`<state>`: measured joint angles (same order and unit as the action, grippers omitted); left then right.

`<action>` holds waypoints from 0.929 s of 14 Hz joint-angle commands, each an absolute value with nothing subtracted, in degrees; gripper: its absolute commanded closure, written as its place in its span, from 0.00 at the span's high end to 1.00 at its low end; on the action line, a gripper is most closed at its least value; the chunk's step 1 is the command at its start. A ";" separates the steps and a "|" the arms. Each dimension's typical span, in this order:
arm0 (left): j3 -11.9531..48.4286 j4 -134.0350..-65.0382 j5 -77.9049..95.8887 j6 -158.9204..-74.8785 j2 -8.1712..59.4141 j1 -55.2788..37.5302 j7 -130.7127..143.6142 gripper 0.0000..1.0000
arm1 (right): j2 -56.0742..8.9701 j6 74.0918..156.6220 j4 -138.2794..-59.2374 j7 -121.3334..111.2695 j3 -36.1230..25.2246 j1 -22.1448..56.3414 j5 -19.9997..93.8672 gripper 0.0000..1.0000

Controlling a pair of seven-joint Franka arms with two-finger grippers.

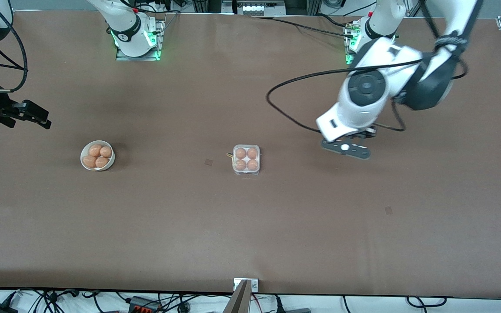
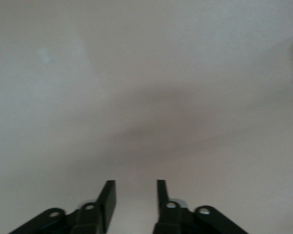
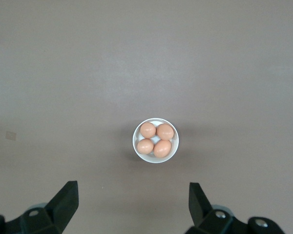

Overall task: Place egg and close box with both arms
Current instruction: 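Lift the left gripper away from the closed box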

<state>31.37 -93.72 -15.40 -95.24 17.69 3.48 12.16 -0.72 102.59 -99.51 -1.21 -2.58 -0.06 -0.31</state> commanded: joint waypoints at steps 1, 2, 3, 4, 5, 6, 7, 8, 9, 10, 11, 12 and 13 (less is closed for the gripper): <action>31.73 -88.71 -15.21 -89.32 16.61 6.67 6.70 1.00 | 0.35 101.25 -98.88 -1.58 -2.02 -0.79 -0.44 1.00; 31.73 -86.68 -15.12 -87.30 16.70 7.20 4.94 1.00 | 0.61 100.64 -98.88 -1.58 -2.11 -0.79 -0.44 1.00; 31.55 -85.01 -15.12 -86.49 16.70 7.47 4.66 1.00 | 0.88 99.94 -98.88 -1.58 -2.02 -0.79 -0.44 1.00; 31.55 -83.60 -14.33 -86.40 16.70 8.25 4.83 1.00 | 0.88 99.06 -98.88 -1.67 -1.85 -0.62 -0.44 1.00; 31.55 -81.84 -12.24 -86.22 16.70 9.65 5.18 1.00 | 0.97 98.53 -98.88 -1.67 -1.85 -0.62 -0.53 1.00; 31.55 -80.43 -9.26 -85.09 16.70 12.02 5.19 1.00 | 1.05 98.18 -98.88 -1.67 -1.85 -0.62 -0.53 1.00; 31.55 -79.03 -6.79 -83.16 16.70 14.04 5.27 1.00 | 1.40 97.74 -98.88 -1.76 -1.93 -0.62 -0.53 1.00; 31.03 -78.40 -5.03 -81.93 16.44 15.37 4.84 1.00 | 1.41 97.65 -98.88 -1.84 -2.02 -0.70 -0.53 1.00; 29.11 -78.66 -4.49 -81.48 14.87 15.21 4.83 1.00 | 1.41 97.65 -98.88 -1.85 -2.02 -0.70 -0.44 1.00; 26.13 -78.92 -4.22 -81.39 12.59 14.42 4.75 1.00 | 1.41 97.73 -98.88 -2.28 -2.02 -0.70 -0.53 1.00; 22.19 -79.62 -4.22 -81.39 10.92 11.63 4.75 1.00 | 1.32 98.17 -98.88 -2.37 -2.02 -0.70 -0.53 1.00; 15.97 -81.11 -4.13 -81.39 8.81 7.34 4.66 1.00 | 1.23 98.35 -98.79 -2.37 -2.02 -0.79 -0.44 1.00; 10.95 -82.86 -4.13 -81.91 6.70 3.55 4.66 1.00 | 1.14 98.44 -98.79 -2.46 -2.02 -0.79 -0.53 1.00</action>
